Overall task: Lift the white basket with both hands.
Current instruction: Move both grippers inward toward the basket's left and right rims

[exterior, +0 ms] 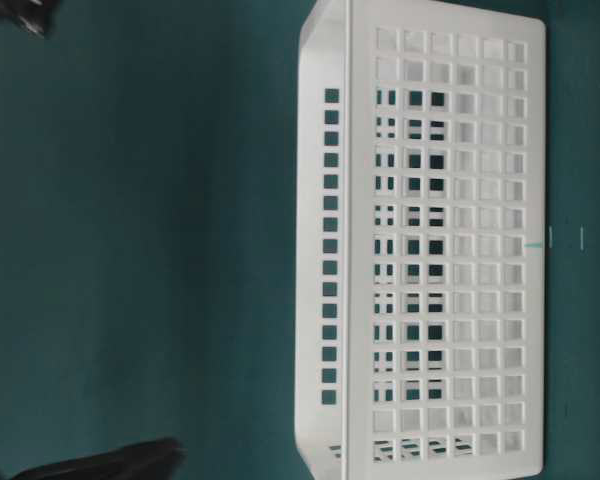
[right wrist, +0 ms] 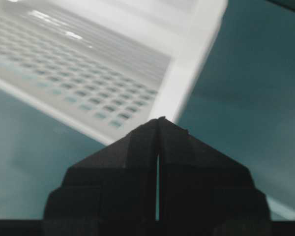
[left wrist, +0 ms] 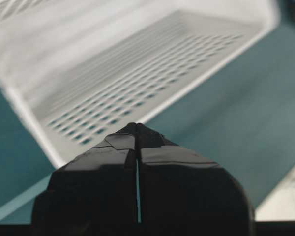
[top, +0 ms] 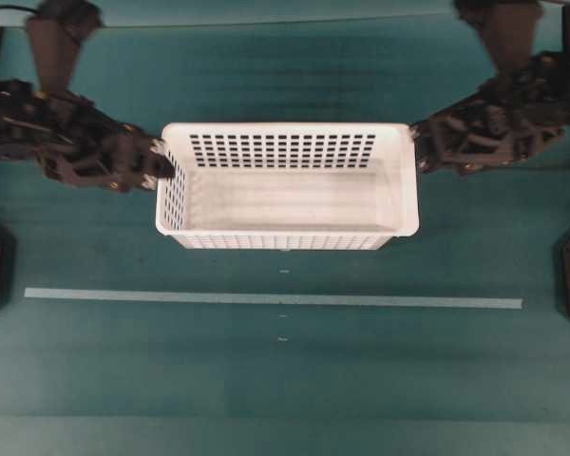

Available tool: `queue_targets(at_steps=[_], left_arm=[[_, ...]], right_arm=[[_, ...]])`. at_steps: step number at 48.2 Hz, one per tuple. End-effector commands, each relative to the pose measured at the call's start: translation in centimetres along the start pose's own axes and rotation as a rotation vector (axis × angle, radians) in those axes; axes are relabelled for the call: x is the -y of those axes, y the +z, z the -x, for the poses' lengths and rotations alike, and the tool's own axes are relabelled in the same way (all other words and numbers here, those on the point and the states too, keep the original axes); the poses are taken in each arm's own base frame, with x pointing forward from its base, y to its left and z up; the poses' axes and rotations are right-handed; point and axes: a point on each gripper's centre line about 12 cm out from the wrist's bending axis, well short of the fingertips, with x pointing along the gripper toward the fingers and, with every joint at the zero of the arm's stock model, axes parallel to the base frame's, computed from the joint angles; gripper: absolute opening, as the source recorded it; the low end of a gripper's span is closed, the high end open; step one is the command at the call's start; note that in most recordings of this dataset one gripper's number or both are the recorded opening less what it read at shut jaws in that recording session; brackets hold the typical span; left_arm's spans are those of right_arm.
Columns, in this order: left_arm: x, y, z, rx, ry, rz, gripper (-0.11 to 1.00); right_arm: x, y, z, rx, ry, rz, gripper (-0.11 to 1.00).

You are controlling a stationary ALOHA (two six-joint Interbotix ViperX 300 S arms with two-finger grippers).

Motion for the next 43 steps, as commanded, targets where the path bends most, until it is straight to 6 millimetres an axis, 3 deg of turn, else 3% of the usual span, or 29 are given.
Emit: queue_targets(at_steps=[1, 15, 28, 37, 43], left_arm=[[0.7, 0.5, -0.1, -0.026, 0.051, -0.002, -0.04], [0.2, 0.4, -0.7, -0.062, 0.119, 0.008, -0.04], [-0.3, 0.1, -0.4, -0.064, 0.129, 0.037, -0.02], [-0.6, -0.1, -0.1, -0.057, 0.118, 0.048, 0.09], [-1.0, -0.3, 0.0, -0.058, 0.121, 0.06, 0.35]], right_arm=[[-0.6, 0.9, -0.2, -0.017, -0.059, 0.019, -0.01], [-0.4, 1.1, -2.4, -0.079, -0.147, 0.015, 0.02], [-0.2, 1.5, -2.4, -0.076, -0.146, -0.004, 0.14], [-0.2, 1.7, -2.5, -0.065, -0.134, -0.067, 0.45], [-0.2, 1.7, -2.8, -0.054, -0.126, -0.105, 0.78]])
